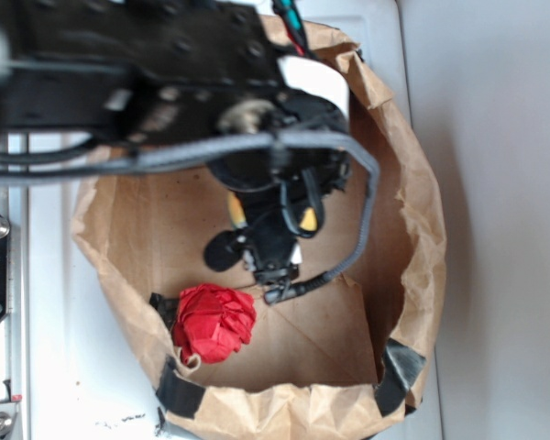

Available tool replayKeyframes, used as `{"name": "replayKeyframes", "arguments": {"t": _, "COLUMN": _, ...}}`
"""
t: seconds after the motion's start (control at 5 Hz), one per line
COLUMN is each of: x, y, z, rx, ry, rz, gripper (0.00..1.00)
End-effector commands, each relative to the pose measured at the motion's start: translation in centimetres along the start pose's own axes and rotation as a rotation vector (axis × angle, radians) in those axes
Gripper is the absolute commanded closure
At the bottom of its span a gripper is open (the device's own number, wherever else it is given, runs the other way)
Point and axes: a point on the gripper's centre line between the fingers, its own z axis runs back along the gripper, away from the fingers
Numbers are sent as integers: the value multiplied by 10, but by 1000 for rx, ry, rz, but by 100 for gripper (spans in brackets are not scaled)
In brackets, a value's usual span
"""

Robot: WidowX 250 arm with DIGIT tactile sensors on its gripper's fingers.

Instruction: Grab the green sponge.

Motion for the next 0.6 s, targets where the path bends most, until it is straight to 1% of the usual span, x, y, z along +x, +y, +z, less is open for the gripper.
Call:
{"name": "replayKeyframes", "arguments": {"t": 0.0, "x": 13, "y": -12, "z": 41, "rx": 0, "ry": -61, "rz": 13, "gripper": 100}}
{"name": "replayKeyframes", "arguments": {"t": 0.2, "x": 16, "y": -18, "z": 49, "rx": -10, "ry": -41, "rz": 18, "gripper": 100}}
{"name": "replayKeyframes", "arguments": {"t": 0.4, "x": 17, "y": -20, "z": 51, "rx": -8, "ry": -47, "rz": 18, "gripper": 100}}
